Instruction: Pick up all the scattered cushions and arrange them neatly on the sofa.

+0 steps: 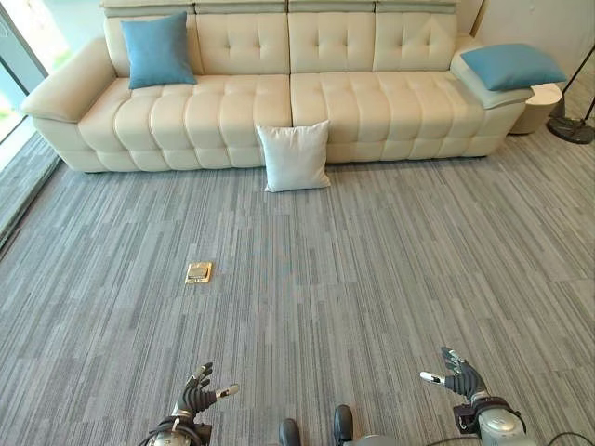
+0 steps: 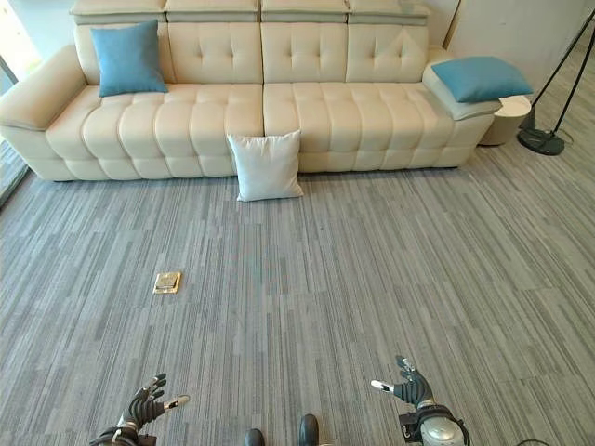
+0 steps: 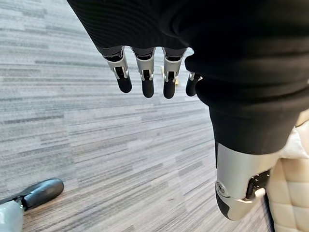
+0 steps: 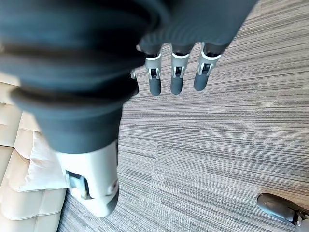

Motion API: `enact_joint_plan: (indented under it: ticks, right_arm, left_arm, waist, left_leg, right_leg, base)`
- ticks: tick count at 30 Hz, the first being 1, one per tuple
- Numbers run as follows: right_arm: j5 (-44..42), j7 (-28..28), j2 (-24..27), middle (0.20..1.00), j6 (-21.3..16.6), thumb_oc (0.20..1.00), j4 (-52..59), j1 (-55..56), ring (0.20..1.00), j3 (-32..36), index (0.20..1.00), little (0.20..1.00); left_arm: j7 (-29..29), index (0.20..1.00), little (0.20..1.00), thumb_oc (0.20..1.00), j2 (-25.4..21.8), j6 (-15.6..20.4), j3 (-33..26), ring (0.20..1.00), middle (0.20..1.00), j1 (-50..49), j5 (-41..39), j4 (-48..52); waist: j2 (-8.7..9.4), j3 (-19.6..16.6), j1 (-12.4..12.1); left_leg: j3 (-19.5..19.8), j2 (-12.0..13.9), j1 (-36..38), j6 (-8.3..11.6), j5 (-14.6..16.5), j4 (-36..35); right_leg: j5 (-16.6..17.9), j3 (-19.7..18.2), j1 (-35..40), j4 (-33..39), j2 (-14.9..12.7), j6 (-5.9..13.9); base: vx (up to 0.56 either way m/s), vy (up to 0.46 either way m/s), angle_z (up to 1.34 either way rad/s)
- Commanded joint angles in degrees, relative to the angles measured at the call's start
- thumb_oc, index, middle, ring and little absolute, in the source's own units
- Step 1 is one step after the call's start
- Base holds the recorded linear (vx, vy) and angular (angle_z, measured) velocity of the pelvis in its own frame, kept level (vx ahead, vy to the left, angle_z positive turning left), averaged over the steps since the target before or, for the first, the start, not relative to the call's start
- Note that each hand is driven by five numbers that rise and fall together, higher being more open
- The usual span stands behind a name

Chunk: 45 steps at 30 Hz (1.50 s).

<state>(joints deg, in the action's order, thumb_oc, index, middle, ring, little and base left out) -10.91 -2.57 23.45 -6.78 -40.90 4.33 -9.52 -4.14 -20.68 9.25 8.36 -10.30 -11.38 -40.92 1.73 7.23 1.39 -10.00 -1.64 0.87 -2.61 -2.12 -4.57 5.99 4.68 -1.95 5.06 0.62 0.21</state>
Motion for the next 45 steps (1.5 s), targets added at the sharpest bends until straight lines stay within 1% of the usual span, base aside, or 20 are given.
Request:
enact_joint_plan:
  ticks: [1, 4, 7, 12, 15, 16, 19, 22, 23, 24, 25, 26, 27, 29, 32, 34, 36, 38, 40, 45]
  right_arm:
    - [-0.34, -1.81, 0.67, 1.0, -1.07, 1.0, 2.85, -3.8, 1.0, -0.52, 1.0, 1.0]
    - [-0.01, -1.84, 0.68, 1.0, -1.01, 1.0, 3.33, -4.38, 1.0, -0.79, 1.0, 1.0]
    - [0.21, -1.56, 0.84, 1.0, -1.15, 1.0, 4.84, -5.59, 1.0, -1.24, 1.0, 1.0]
    - [0.45, -1.03, 1.09, 1.0, -1.3, 1.0, 6.88, -5.88, 1.0, -1.51, 1.0, 1.0]
    - [0.2, -1.01, 1.7, 1.0, -1.52, 1.0, 8.03, -5.49, 1.0, -1.79, 1.0, 1.0]
    - [0.14, -1.12, 1.84, 1.0, -1.54, 1.0, 7.76, -5.31, 1.0, -1.87, 1.0, 1.0]
    - [0.62, -1.1, 2.25, 1.0, -1.15, 1.0, 8.26, -4.18, 1.0, -1.43, 1.0, 1.0]
    - [0.77, -0.89, 2.47, 1.0, -1.04, 1.0, 8.28, -2.73, 1.0, -0.84, 1.0, 1.0]
    - [0.28, -0.16, 2.47, 1.0, -0.88, 1.0, 8.79, -1.14, 1.0, 0.02, 1.0, 1.0]
    - [0.28, -0.15, 2.44, 1.0, -0.87, 1.0, 8.8, -1.14, 1.0, 0.03, 1.0, 1.0]
    - [-0.18, -0.37, 2.56, 1.0, -1.15, 1.0, 7.93, -1.07, 1.0, 0.5, 1.0, 1.0]
    - [-0.18, -0.36, 2.53, 1.0, -1.15, 1.0, 7.93, -1.08, 1.0, 0.5, 1.0, 1.0]
    - [-0.41, -0.58, 3.32, 1.0, -1.27, 1.0, 8.02, -1.51, 1.0, -0.27, 1.0, 1.0]
    - [-0.75, -0.99, 3.55, 1.0, -1.46, 1.0, 7.75, -1.89, 1.0, -0.51, 1.0, 1.0]
    - [-1.23, -1.21, 3.83, 1.0, -1.62, 1.0, 8.08, -2.02, 1.0, -0.56, 1.0, 1.0]
    - [-0.99, -1.26, 4.27, 1.0, -1.62, 1.0, 9.4, -1.33, 1.0, -0.1, 1.0, 1.0]
    - [-0.88, -1.36, 4.37, 1.0, -1.66, 1.0, 9.59, -1.19, 1.0, -0.05, 1.0, 1.0]
    - [-0.63, -1.65, 4.1, 1.0, -1.8, 1.0, 9.49, -1.35, 1.0, -0.23, 1.0, 1.0]
    - [-0.13, -2.06, 3.66, 1.0, -1.75, 1.0, 8.95, -1.78, 1.0, -0.45, 1.0, 1.0]
    - [0.95, -1.62, 3.12, 1.0, -1.19, 1.0, 9.01, -1.58, 1.0, -0.74, 1.0, 1.0]
  left_arm:
    - [-0.9, 1.0, 1.0, 1.0, -2.06, 1.63, -2.3, 1.0, 1.0, 3.56, -2.01, 2.01]
    - [-0.74, 1.0, 1.0, 1.0, -2.29, 1.69, -2.24, 1.0, 1.0, 3.57, -2.17, 2.73]
    - [-0.58, 1.0, 1.0, 1.0, -3.08, 1.52, -2.03, 1.0, 1.0, 3.66, -1.93, 3.78]
    - [-0.49, 1.0, 1.0, 1.0, -2.67, 1.36, -1.52, 1.0, 1.0, 4.21, -1.3, 3.11]
    - [-0.56, 1.0, 1.0, 1.0, -2.3, 1.57, -1.36, 1.0, 1.0, 4.1, -1.23, 2.85]
    - [-0.73, 1.0, 1.0, 1.0, -1.83, 1.6, -1.15, 1.0, 1.0, 4.3, -1.48, 2.5]
    - [-0.92, 1.0, 1.0, 1.0, -1.1, 1.57, -1.09, 1.0, 1.0, 4.28, -1.33, 2.47]
    - [-0.63, 1.0, 1.0, 1.0, -1.06, 1.56, -0.55, 1.0, 1.0, 4.03, -0.73, 2.67]
    - [0.01, 1.0, 1.0, 1.0, -0.87, 1.65, 0.09, 1.0, 1.0, 3.68, -0.61, 2.92]
    - [0.01, 1.0, 1.0, 1.0, -0.9, 1.65, 0.08, 1.0, 1.0, 3.68, -0.61, 2.92]
    - [0.31, 1.0, 1.0, 1.0, -0.59, 1.45, 1.12, 1.0, 1.0, 4.59, -0.66, 2.2]
    - [0.31, 1.0, 1.0, 1.0, -0.62, 1.45, 1.11, 1.0, 1.0, 4.6, -0.66, 2.2]
    - [0.74, 1.0, 1.0, 1.0, -0.85, 1.11, 2.19, 1.0, 1.0, 5.55, -1.06, 2.38]
    - [0.54, 1.0, 1.0, 1.0, -1.0, 1.14, 2.37, 1.0, 1.0, 6.07, -1.04, 1.94]
    - [0.62, 1.0, 1.0, 1.0, -0.96, 1.26, 3.56, 1.0, 1.0, 7.42, -1.08, 1.4]
    - [0.82, 1.0, 1.0, 1.0, -1.45, 1.28, 3.98, 1.0, 1.0, 7.4, -0.67, 2.52]
    - [0.91, 1.0, 1.0, 1.0, -1.66, 1.15, 3.95, 1.0, 1.0, 6.81, -0.49, 3.57]
    - [0.8, 1.0, 1.0, 1.0, -1.94, 1.03, 3.58, 1.0, 1.0, 5.97, -0.38, 4.89]
    - [0.52, 1.0, 1.0, 1.0, -1.68, 0.9, 3.15, 1.0, 1.0, 5.46, 0.13, 4.16]
    - [0.31, 1.0, 1.0, 1.0, -1.59, 0.6, 2.44, 1.0, 1.0, 4.75, 0.94, 3.71]
  waist:
    - [2.03, 1.64, -0.85]
    - [2.07, 1.86, -1.1]
    - [1.78, 3.21, -1.21]
    - [0.36, 4.97, -0.04]
    - [-0.54, 5.64, 1.36]
    - [-0.44, 5.54, 2.25]
    - [-1.26, 5.91, 4.11]
    - [-1.64, 5.52, 4.89]
    - [-2.5, 5.08, 5.48]
    - [-2.31, 4.98, 5.57]
    - [-2.72, 5.49, 5.66]
    - [-2.54, 5.35, 5.77]
    - [-2.31, 6.19, 5.4]
    - [-1.83, 6.22, 5.39]
    - [-0.55, 7.11, 4.29]
    - [0.52, 7.6, 2.99]
    - [0.76, 7.56, 2.34]
    - [0.25, 7.39, 0.98]
    - [0.33, 6.43, -0.22]
    - [1.26, 5.22, -1.56]
  left_leg:
    - [2.59, 0.03, -2.48, 2.17, 8.17, 8.25]
    - [2.62, -0.28, -3.11, 1.54, 8.92, 9.08]
    - [3.42, -1.06, -2.18, -0.04, 10.9, 10.25]
    - [5.83, -1.9, 1.18, -1.03, 12.29, 11.13]
    - [7.29, -2.35, 6.0, -0.61, 13.02, 8.35]
    - [8.44, -3.03, 8.78, -0.08, 13.78, 7.09]
    - [10.57, -2.47, 13.38, 1.46, 14.85, 6.34]
    - [11.81, -2.04, 15.62, 2.36, 15.03, 6.32]
    - [12.8, -0.93, 15.22, 4.75, 11.61, 10.26]
    - [12.91, -1.13, 15.04, 4.72, 11.44, 10.24]
    - [10.53, 1.08, 9.25, 8.45, 3.48, 21.44]
    - [10.63, 0.88, 9.02, 8.42, 3.31, 21.43]
    - [7.07, 3.83, 2.92, 8.82, -1.17, 32.9]
    - [5.12, 4.82, 1.22, 8.58, -1.91, 35.69]
    - [0.67, 6.55, -6.23, 6.2, 1.81, 37.58]
    - [-1.11, 6.25, -13.62, 5.29, 4.5, 29.69]
    - [-0.94, 5.95, -15.55, 5.23, 4.2, 24.72]
    - [0.6, 5.22, -16.35, 6.29, -1.03, 13.67]
    - [0.54, 5.51, -20.01, 6.86, -3.39, 4.87]
    - [-1.22, 5.84, -21.77, 6.74, -5.08, 3.34]
  right_leg:
    - [-6.51, -0.94, 2.52, -4.33, -5.71, 7.54]
    - [-6.9, -1.16, 1.29, -6.71, -6.11, 8.03]
    - [-5.49, -1.57, -3.74, -17.85, -7.01, 10.14]
    - [-3.96, -3.16, -10.19, -27.66, -5.6, 9.62]
    - [-4.48, -0.24, -13.38, -21.42, -5.22, 8.61]
    - [-2.72, 1.76, -15.61, -14.34, -5.46, 9.04]
    - [-0.39, 3.56, -17.92, -8.31, -4.9, 9.94]
    - [0.02, 3.83, -18.1, -9.17, -4.98, 9.55]
    - [0.59, 2.92, -16.19, -10.86, -4.02, 7.74]
    - [0.71, 2.91, -16.3, -10.77, -4.24, 7.77]
    - [-1.0, 3.24, -14.22, -11.9, -4.07, 5.92]
    - [-0.88, 3.25, -14.38, -11.82, -4.29, 5.94]
    - [-4.33, 3.3, -11.93, -12.7, -3.69, 2.92]
    - [-5.73, 3.22, -11.24, -13.0, -3.57, 2.01]
    - [-8.53, 2.55, -6.9, -12.66, -3.61, 1.33]
    - [-10.73, 1.87, -1.62, -10.89, -3.43, 1.74]
    - [-11.51, 1.42, 0.17, -10.13, -3.03, 1.93]
    - [-12.8, 0.43, 3.58, -9.24, -1.45, 2.33]
    - [-15.13, -1.4, 8.07, -8.44, -0.31, 3.02]
    - [-16.89, -4.37, 12.74, -9.04, -0.65, 3.62]
  base:
    - [0.06, 0.098, -0.01]
    - [0.07, 0.126, -0.04]
    - [0.09, 0.127, -0.09]
    - [0.17, 0.113, -0.05]
    - [0.42, -0.01, 0.18]
    - [0.27, -0.033, 0.32]
    - [0.44, -0.085, 0.28]
    - [0.43, -0.162, 0.54]
    - [0.4, -0.206, 0.55]
    - [0.48, -0.319, 0.99]
    - [0.21, -0.176, 1.1]
    - [0.42, -0.351, 1.22]
    - [0.19, -0.177, 0.48]
    - [0.29, -0.217, -0.17]
    - [0.42, -0.19, -0.05]
    - [0.42, -0.072, 0.0]
    - [0.39, -0.022, -0.19]
    - [0.52, 0.014, -0.33]
    - [0.64, 0.065, -0.28]
    - [0.54, 0.14, -0.41]
